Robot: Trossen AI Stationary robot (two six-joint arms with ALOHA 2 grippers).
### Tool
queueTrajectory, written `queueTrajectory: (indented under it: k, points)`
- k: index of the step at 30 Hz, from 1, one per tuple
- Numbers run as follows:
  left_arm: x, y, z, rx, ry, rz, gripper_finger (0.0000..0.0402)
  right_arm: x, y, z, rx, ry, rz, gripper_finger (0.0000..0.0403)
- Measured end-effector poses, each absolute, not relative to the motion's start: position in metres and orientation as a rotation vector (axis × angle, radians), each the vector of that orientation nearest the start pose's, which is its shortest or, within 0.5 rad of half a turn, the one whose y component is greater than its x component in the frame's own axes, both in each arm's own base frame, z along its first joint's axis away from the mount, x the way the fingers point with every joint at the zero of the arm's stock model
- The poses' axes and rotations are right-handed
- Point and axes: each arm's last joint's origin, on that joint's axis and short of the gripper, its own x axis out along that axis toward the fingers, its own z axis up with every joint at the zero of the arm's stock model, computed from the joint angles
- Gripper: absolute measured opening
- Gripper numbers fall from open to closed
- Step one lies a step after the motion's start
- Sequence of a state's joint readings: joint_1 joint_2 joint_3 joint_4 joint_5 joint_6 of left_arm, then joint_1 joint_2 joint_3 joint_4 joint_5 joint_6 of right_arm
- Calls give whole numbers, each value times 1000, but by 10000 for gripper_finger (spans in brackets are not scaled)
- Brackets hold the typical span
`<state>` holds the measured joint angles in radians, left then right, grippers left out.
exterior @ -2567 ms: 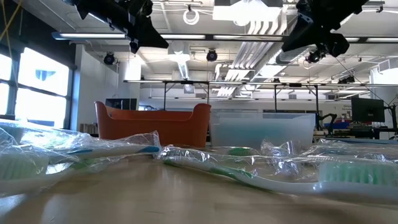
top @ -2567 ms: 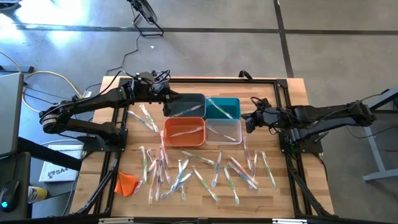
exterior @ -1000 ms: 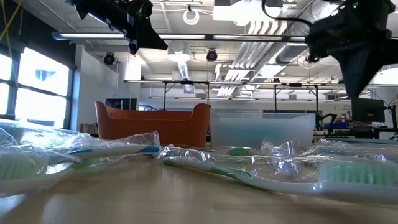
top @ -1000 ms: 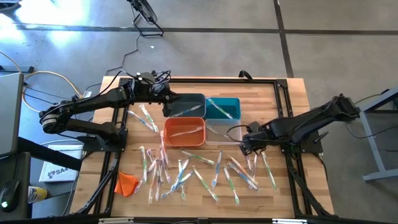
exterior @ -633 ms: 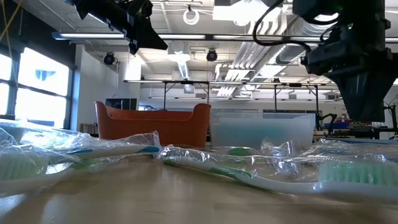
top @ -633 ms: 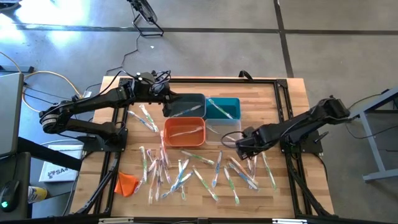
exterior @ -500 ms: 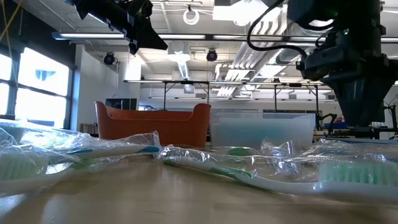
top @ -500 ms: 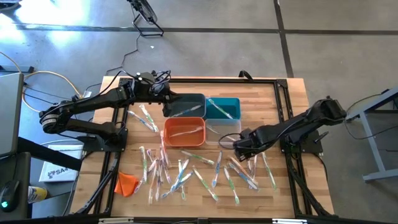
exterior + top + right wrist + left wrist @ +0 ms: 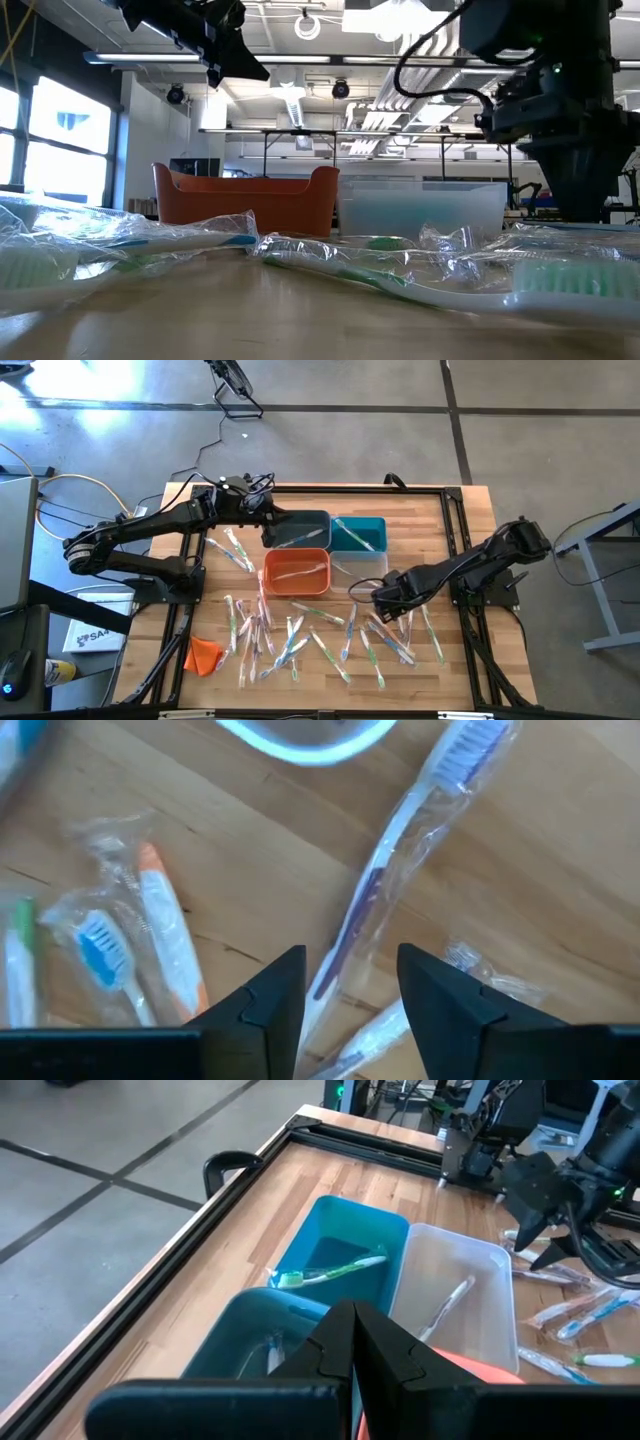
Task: Pick & Place Toothbrushes
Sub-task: Put the purple toothbrush into the transparent bin
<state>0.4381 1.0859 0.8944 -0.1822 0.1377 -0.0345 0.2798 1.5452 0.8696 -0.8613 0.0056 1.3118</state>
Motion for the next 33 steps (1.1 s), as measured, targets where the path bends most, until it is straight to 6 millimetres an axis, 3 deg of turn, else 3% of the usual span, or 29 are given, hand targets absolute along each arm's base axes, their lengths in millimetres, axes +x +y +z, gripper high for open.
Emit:
queueTrajectory:
  k: [5,11,26,33]
  points:
    - [218,98,314,-140,355,305,0,230,68,146,887,1398,-744,150]
    - [218,98,314,-140,355,305,0,227,67,144,874,1404,-750,144]
    - [218,98,314,-140,356,305,0,226,65,142,852,1375,-790,13]
    - [218,98,314,-141,356,304,0,224,64,145,887,1359,-823,6]
